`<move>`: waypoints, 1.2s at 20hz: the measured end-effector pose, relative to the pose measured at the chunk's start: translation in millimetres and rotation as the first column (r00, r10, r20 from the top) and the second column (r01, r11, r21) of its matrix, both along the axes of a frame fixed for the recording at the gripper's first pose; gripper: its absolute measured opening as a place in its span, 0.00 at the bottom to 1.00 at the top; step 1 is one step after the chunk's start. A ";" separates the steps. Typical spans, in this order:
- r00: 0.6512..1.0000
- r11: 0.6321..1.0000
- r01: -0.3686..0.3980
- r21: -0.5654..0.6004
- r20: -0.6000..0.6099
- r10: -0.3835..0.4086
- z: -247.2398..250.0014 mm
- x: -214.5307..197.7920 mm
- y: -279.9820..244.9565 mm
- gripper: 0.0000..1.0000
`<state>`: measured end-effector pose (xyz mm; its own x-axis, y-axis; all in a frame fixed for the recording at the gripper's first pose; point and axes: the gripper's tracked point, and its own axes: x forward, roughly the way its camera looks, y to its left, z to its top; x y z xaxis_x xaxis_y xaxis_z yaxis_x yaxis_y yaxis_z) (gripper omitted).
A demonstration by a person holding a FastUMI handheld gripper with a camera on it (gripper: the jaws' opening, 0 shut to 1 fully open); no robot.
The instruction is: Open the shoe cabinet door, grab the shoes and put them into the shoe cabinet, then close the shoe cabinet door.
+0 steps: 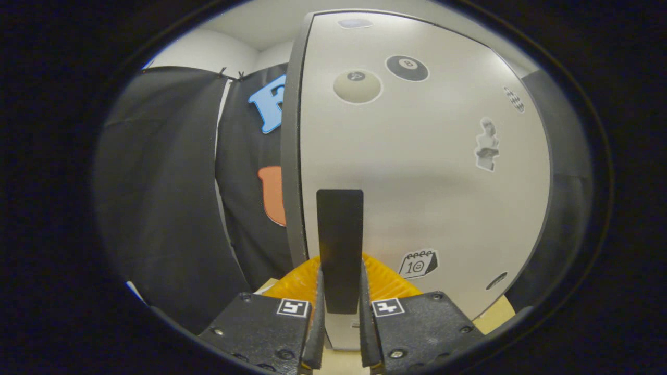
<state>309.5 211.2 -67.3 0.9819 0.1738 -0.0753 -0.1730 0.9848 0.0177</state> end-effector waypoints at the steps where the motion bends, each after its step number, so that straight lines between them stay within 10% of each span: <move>1: 1.000 1.000 -0.003 -0.002 -0.005 0.003 -0.6 -1.6 -0.8 0.30; 24: 1.000 1.000 0.000 0.008 -0.005 0.000 -1.4 -117.0 -50.9 0.26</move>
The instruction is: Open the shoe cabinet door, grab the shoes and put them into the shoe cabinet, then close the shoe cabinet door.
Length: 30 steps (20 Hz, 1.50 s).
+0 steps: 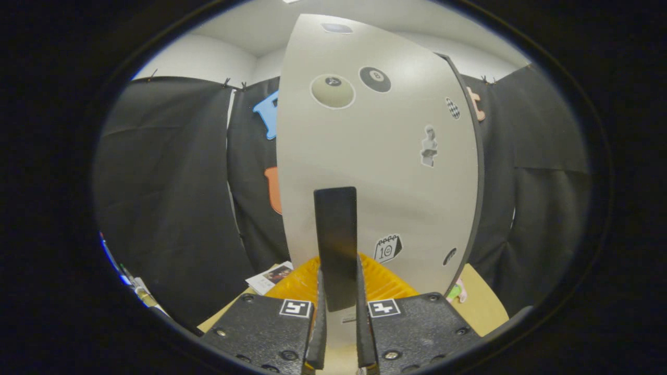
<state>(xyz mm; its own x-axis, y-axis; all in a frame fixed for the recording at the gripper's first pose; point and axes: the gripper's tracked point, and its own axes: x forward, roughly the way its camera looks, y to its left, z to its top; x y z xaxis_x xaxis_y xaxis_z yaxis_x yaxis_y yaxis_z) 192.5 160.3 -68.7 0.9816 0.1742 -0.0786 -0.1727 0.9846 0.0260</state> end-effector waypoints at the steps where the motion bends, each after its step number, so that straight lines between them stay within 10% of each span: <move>1: 1.000 1.000 -0.002 0.015 -0.003 0.002 0.0 -1.5 -2.5 0.26; 30: 0.992 0.992 0.129 -0.014 0.010 -0.129 -2.3 -57.3 -119.7 0.07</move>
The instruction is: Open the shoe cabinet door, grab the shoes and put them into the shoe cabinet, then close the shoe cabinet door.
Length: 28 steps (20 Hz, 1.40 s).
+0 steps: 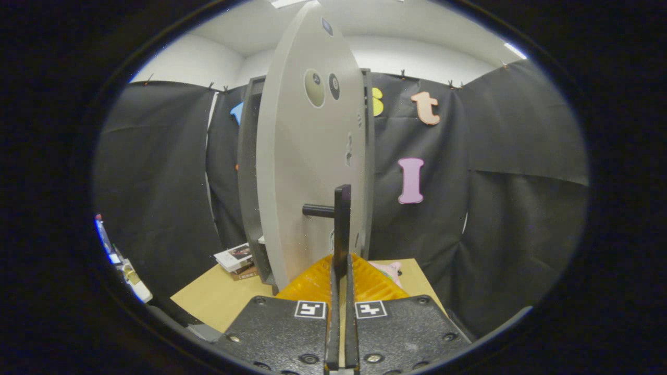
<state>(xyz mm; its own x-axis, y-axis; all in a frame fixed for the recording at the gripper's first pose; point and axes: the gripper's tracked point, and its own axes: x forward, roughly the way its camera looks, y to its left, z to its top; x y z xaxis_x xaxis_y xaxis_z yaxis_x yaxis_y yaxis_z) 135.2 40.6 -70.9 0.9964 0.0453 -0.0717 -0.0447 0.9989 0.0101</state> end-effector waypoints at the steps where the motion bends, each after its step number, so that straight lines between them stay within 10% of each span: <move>1: 1.000 1.000 0.018 0.002 -0.001 -0.018 0.4 0.3 -7.9 0.07; 17: 0.998 0.997 0.057 -0.054 -0.004 -0.057 -13.5 -12.7 -50.7 0.06; 24: 0.989 0.991 0.129 -0.043 -0.066 -0.131 -56.1 -33.3 -46.0 0.80; 28: 0.985 0.997 0.074 -0.009 -0.153 -0.074 -92.9 -40.8 -15.7 1.00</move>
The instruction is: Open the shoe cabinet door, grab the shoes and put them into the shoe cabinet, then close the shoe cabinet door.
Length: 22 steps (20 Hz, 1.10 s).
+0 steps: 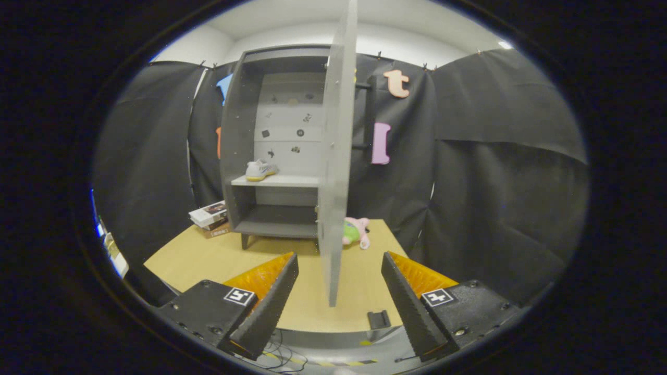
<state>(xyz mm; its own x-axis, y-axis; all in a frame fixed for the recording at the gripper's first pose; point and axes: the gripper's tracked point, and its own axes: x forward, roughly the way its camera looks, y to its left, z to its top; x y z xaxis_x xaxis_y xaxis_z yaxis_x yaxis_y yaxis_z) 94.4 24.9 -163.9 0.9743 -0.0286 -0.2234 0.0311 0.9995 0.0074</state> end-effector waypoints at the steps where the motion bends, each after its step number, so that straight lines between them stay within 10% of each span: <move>1: 0.999 1.000 -0.026 0.014 -0.026 0.027 -9.1 -0.7 11.6 1.00; 13: 0.947 0.970 -0.217 0.106 -0.219 0.236 -97.6 29.2 119.2 1.00; 22: 0.920 0.979 -0.139 0.148 -0.346 0.183 -137.8 58.2 133.4 1.00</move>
